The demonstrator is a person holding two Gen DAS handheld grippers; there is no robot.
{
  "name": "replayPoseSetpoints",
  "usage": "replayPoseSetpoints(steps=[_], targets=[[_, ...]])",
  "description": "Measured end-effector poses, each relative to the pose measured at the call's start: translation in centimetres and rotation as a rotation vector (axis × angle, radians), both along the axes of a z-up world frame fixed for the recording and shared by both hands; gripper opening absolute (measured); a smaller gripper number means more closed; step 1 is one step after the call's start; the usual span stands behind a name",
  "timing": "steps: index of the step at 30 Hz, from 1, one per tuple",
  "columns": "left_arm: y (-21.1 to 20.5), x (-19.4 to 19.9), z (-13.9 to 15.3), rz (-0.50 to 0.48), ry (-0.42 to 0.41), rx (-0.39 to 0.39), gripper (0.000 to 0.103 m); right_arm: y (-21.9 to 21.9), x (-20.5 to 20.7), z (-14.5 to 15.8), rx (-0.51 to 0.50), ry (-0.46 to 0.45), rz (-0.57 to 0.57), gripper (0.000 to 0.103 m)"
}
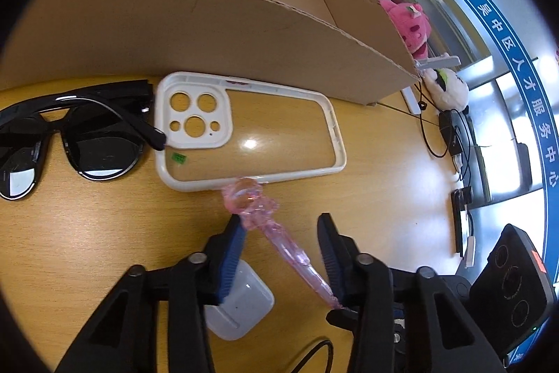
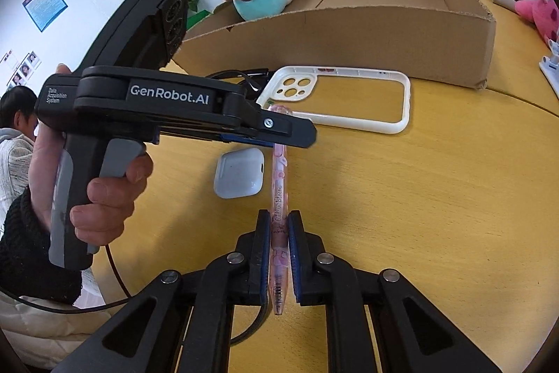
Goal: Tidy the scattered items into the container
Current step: 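Close the right gripper on the pink glitter pen, then lift the pink pen with the right gripper and carry it over the box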
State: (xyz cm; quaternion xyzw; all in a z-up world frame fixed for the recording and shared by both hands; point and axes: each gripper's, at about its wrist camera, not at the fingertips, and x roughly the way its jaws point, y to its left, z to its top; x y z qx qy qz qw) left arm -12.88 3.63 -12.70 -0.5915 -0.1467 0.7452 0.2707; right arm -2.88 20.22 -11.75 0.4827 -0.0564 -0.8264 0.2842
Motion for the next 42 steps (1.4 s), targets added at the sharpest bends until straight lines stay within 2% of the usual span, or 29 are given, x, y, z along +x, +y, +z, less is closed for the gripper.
replayPoseSetpoints(steps=[2,10,19,27,34,39,42], targets=[[-0.3,-0.2,-0.1,0.007,-0.012,0.022,0.026,-0.1,-0.1,-0.1,0.003,-0.008,0.009,0.010],[-0.6,-0.2,0.4,-0.008,0.011,0.017,0.021,-1.1,-0.3,-0.7,0.025,-0.040,0.045,0.012],[-0.7,0.3,2.9,-0.014,0.078,0.030,0.019,-1.6,-0.6,-0.4,0.008,-0.043,0.062,0.012],[-0.5,0.7,6.0,-0.028,0.162,0.042,0.018,-2.4,-1.3,0.5,0.041,-0.012,0.068,0.011],[-1.1,-0.3,9.5,-0.029,0.247,0.048,0.018,-3.3,-1.4,3.7,0.051,0.057,0.075,0.011],[-1.5,-2.9,13.7,-0.038,0.338,0.012,0.019,-4.7,-3.9,7.0,0.051,0.126,0.079,0.011],[-1.9,-5.2,16.2,-0.045,0.388,-0.013,0.019,-5.9,-7.0,9.3,0.042,0.160,0.080,0.011]])
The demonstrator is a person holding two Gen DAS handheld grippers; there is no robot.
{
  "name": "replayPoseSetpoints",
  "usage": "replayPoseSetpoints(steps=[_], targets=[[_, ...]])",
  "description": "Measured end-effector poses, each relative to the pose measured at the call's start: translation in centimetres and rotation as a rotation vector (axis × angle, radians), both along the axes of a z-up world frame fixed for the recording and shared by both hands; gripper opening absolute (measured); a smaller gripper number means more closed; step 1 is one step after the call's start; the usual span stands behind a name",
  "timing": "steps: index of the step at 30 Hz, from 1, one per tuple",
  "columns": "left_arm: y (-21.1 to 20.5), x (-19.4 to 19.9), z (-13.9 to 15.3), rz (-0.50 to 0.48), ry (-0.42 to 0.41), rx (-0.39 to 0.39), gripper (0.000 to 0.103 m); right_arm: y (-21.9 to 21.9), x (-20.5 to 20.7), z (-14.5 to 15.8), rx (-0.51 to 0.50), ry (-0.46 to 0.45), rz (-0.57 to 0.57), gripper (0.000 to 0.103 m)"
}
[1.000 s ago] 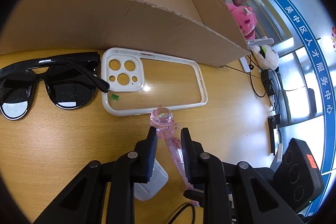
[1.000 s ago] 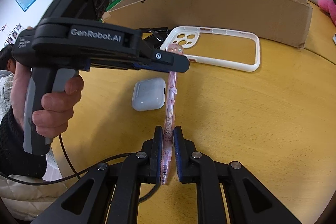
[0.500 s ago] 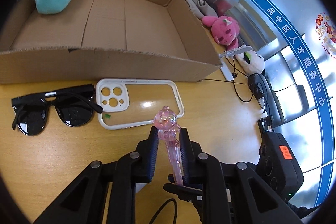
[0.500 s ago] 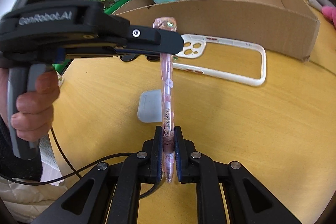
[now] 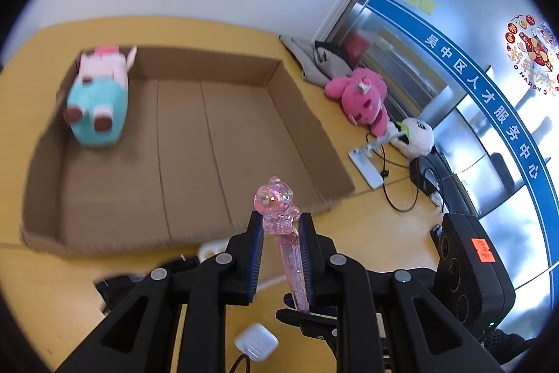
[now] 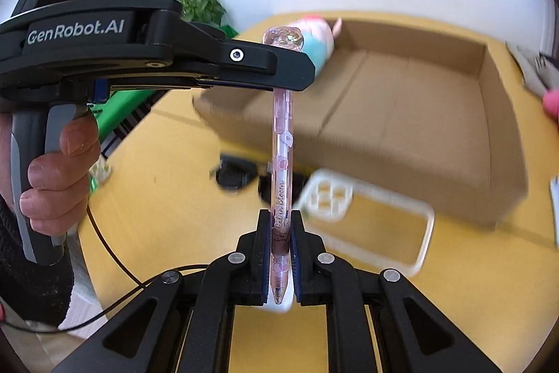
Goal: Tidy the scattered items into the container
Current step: 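Lift the pink pen with the right gripper and carry it over the box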
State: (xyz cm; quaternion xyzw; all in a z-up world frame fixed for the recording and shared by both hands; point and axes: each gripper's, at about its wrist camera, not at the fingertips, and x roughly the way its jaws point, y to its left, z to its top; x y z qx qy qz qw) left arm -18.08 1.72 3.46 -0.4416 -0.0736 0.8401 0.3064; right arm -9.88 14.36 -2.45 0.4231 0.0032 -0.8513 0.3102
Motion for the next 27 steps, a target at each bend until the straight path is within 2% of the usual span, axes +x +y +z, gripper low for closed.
replayPoseSetpoints(steps=[5,8,13,19,27], targets=[[-0.3,-4.4,4.2,0.003,0.070,-0.036,0.019,-0.8,-4.9,3.5,-0.044,0.008,-0.006,0.011],[-0.1,-7.6,6.3,0.015,0.097,-0.077,0.019,-1.0,-8.7,5.3,-0.103,-0.010,-0.013,0.010],[0.7,-13.1,7.6,0.024,0.119,-0.159,0.019,-1.7,-15.0,6.8,-0.167,-0.080,-0.043,0.010],[1.3,-20.0,5.0,0.013,0.067,-0.229,0.019,-2.4,-22.4,4.8,-0.203,-0.207,-0.095,0.010],[2.0,-27.8,-2.2,0.014,-0.075,-0.277,0.019,-2.9,-28.9,-1.3,-0.188,-0.375,-0.150,0.010]])
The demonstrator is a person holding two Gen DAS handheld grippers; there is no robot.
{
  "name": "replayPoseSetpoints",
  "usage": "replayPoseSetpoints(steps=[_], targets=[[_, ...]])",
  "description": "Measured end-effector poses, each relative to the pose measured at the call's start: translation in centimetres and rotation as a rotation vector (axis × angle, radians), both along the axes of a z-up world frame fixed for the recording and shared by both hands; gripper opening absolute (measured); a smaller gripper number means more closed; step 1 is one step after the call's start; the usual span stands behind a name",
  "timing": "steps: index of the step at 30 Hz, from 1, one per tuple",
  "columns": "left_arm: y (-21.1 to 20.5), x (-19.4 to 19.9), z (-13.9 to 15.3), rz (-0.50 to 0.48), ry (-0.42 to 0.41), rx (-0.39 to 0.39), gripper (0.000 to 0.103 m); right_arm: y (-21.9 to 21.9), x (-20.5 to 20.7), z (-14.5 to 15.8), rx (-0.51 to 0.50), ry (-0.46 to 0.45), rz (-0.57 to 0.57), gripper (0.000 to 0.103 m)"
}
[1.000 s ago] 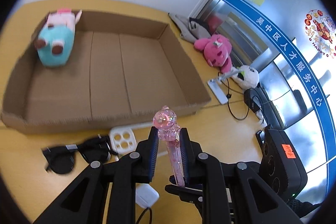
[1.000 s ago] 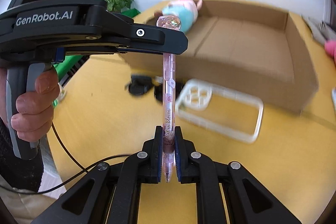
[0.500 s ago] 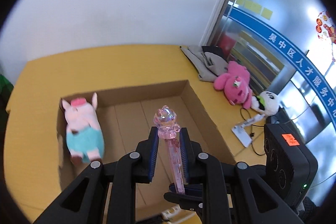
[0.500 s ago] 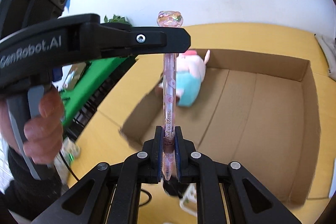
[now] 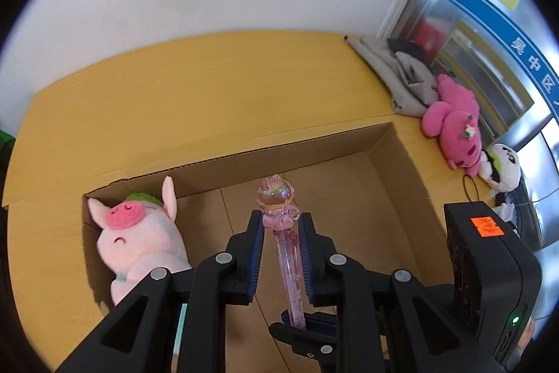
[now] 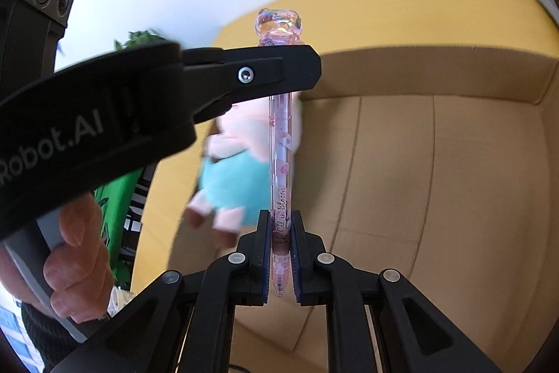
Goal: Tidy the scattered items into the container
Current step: 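Lift the pink pen with the right gripper and carry it over the box, then lower the pen into the box and open the right gripper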
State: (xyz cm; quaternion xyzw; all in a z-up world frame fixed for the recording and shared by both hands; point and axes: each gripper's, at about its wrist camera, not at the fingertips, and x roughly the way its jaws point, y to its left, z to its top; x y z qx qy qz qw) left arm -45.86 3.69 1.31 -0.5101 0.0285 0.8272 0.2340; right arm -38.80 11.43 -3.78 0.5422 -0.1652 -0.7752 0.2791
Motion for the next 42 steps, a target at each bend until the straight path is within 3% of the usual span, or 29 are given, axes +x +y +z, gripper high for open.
replayPoseSetpoints(steps=[7,15,22,28,31,33,38,42], targets=[[1.1,-3.6,-6.2,0.003,-0.087,-0.048,0.019,0.2,-3.6,-5.8,0.010,-0.099,-0.009,0.010],[1.1,-6.0,-10.0,0.038,-0.165,-0.094,0.019,0.2,-5.2,-9.5,-0.015,-0.166,-0.024,0.011],[0.8,-6.7,-12.0,0.078,-0.193,-0.139,0.020,-0.2,-5.0,-9.6,-0.047,-0.156,-0.023,0.013],[0.6,-6.5,-11.6,0.098,-0.174,-0.148,0.022,0.3,-4.6,-9.3,-0.048,-0.130,-0.054,0.015],[0.4,-6.3,-11.2,0.101,-0.167,-0.146,0.030,0.6,-4.2,-8.8,-0.065,-0.115,-0.070,0.035],[0.1,-6.2,-10.7,0.116,-0.160,-0.135,0.035,0.7,-3.9,-8.3,-0.061,-0.103,-0.078,0.055],[-1.3,-4.5,-8.1,0.140,-0.105,-0.082,0.038,0.7,-2.4,-6.5,-0.012,-0.052,-0.073,0.062],[-3.3,-1.1,-3.4,0.157,0.002,-0.006,0.040,1.9,0.7,-3.8,0.050,0.023,-0.100,0.089]])
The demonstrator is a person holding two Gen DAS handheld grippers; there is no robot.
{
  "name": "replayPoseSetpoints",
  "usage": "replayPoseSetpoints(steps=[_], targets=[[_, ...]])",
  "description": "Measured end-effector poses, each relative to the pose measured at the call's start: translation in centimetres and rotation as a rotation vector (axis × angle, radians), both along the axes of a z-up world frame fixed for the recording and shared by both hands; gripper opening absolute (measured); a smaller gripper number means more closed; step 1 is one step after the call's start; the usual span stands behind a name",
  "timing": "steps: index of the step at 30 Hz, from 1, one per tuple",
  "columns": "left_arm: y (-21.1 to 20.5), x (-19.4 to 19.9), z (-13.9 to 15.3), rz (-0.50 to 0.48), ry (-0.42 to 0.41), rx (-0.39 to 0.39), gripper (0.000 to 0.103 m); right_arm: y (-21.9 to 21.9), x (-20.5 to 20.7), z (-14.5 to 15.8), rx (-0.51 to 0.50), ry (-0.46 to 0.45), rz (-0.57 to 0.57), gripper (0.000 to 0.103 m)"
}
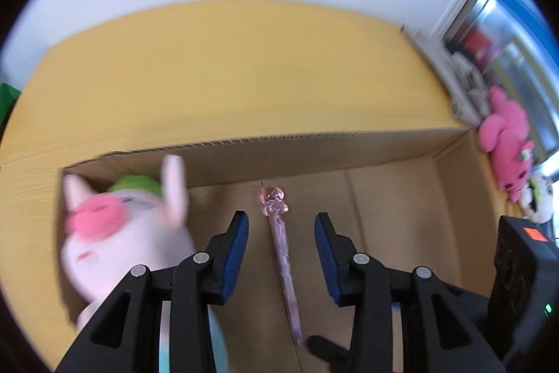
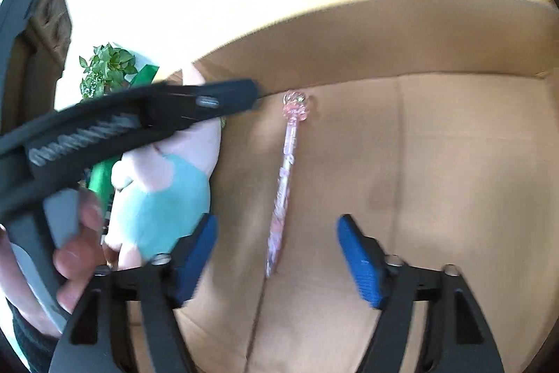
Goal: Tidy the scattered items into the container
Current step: 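Lower the pen into the box and open the right gripper, then withdraw the right tool from the box and move toward the phone case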
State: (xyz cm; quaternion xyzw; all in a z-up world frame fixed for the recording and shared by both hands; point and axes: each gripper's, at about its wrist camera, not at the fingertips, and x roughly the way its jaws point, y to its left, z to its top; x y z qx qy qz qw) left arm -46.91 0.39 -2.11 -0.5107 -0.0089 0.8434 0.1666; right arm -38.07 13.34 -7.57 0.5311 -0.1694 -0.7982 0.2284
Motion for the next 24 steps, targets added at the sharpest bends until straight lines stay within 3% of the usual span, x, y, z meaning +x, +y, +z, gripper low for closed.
replayPoseSetpoints(steps=[5,9,12,18,24], targets=[[-2.0,7.7,7.0,0.018,0.238,0.041,0.071,2.1,4.7,4.9,0.061,0.151,-0.059,0.103],[-3.7,15.9,10.1,0.056,0.393,0.061,0.078,2.4,9.7,8.2,0.151,0.294,-0.084,0.103],[-4.7,21.0,10.5,0.087,0.430,0.087,0.078,3.0,12.4,9.6,0.225,0.382,-0.081,0.103],[-4.7,29.0,9.8,0.134,0.476,0.029,0.078,3.1,17.6,11.9,0.308,0.495,-0.128,0.103],[-4.2,32.8,9.3,0.131,0.459,0.069,0.078,2.6,21.1,12.4,0.366,0.560,-0.136,0.103]])
